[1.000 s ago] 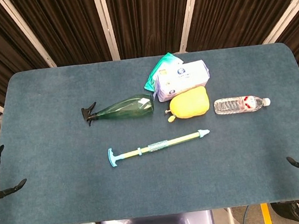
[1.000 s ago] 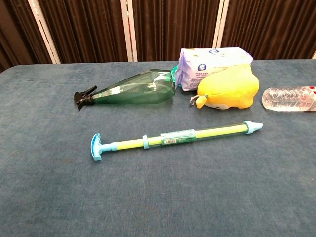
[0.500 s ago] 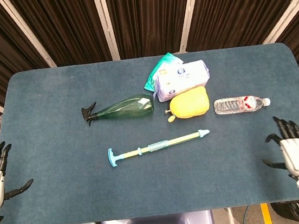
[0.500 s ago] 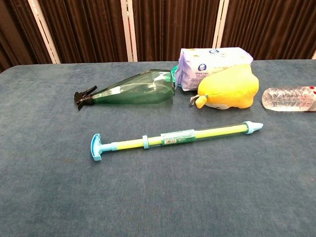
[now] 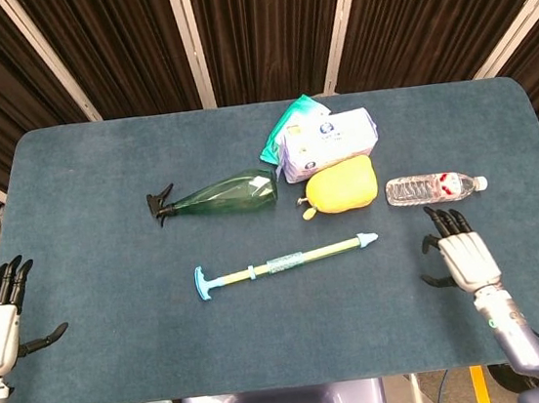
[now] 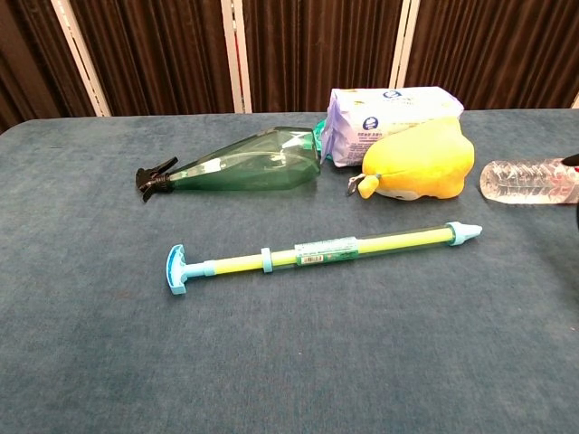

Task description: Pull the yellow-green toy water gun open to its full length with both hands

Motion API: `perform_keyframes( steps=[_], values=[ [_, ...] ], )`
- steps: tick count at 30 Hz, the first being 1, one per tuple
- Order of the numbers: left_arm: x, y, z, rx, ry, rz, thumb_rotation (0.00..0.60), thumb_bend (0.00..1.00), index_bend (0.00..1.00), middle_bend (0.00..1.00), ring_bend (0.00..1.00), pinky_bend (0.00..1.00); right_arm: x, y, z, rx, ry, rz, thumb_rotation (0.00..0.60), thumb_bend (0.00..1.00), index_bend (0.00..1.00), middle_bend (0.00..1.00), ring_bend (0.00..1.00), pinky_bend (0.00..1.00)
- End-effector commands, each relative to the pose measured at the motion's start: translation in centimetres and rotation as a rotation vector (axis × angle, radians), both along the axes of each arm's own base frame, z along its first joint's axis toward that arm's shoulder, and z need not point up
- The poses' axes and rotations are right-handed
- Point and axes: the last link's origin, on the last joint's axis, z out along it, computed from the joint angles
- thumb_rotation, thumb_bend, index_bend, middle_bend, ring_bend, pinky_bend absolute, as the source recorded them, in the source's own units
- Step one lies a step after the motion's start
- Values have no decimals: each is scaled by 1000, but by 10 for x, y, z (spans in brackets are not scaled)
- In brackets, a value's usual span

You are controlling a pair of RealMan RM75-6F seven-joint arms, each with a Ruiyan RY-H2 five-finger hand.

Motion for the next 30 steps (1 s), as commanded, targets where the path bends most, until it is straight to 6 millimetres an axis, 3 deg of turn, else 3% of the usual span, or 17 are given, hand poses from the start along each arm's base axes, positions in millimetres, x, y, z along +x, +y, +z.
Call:
perform_keyframes(
  steps=[1, 15, 30],
  values=[
    [0, 1, -1, 0, 3, 1, 600, 70, 0, 10, 0, 59, 4, -10, -11, 11, -6, 13, 600, 207, 500, 12, 0, 39],
    [-2, 5, -7, -21, 7, -2, 600, 70, 0, 21, 0, 59, 28, -30, -43, 60, -23, 65, 600, 301, 492, 15, 0, 38],
    [-6, 6, -7, -34, -5, 11, 600, 70, 0, 32, 0, 59, 63, -53, -66, 87, -23, 136, 600, 304, 465, 18, 0, 39]
  ],
)
